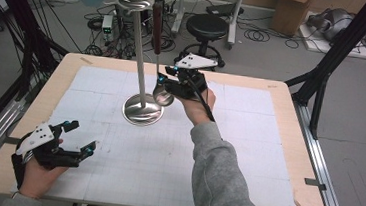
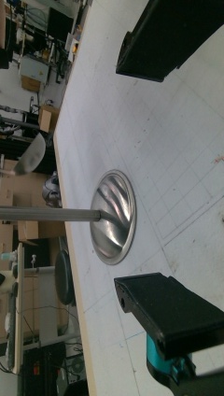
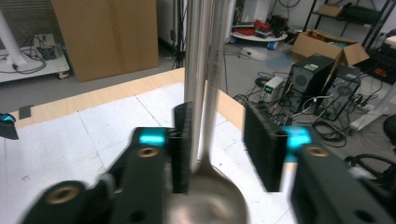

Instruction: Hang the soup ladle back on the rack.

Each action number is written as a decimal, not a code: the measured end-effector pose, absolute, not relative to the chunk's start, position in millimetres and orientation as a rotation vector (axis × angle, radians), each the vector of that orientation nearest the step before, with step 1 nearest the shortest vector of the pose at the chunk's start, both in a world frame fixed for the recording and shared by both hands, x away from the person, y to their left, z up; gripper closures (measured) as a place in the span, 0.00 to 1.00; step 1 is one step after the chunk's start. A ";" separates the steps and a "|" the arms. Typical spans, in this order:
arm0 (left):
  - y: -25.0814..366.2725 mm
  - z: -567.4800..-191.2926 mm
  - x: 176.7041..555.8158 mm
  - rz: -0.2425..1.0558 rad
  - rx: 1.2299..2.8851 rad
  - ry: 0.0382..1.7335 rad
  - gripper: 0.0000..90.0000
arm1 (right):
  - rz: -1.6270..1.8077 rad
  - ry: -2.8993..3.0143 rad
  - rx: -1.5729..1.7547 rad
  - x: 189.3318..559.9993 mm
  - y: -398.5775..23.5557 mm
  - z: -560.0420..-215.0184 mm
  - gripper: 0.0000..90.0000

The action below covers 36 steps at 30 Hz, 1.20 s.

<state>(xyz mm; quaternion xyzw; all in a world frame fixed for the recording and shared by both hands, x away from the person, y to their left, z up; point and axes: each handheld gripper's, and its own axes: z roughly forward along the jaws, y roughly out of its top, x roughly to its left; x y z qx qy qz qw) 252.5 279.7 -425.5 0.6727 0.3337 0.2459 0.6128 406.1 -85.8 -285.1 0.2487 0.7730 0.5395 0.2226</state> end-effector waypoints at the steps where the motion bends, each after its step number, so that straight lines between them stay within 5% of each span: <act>1: 279.8 -425.4 252.4 0.566 1.553 0.770 0.02 | 1.504 2.127 0.683 403.6 -88.6 -284.9 0.56; 11: 276.9 -424.9 254.9 0.566 1.559 0.759 0.02 | 1.569 2.153 0.638 392.6 -111.2 -296.2 0.23; 22: 271.7 -424.2 260.1 0.565 1.553 0.745 0.02 | 1.815 2.166 0.512 371.3 -144.8 -305.6 0.11; 23: 270.4 -424.4 260.5 0.562 1.548 0.744 0.02 | 1.824 2.141 0.519 366.1 -151.7 -307.6 0.02; 36: 267.7 -423.4 264.3 0.565 1.538 0.735 0.02 | 1.802 2.088 0.592 339.1 -203.4 -324.5 0.01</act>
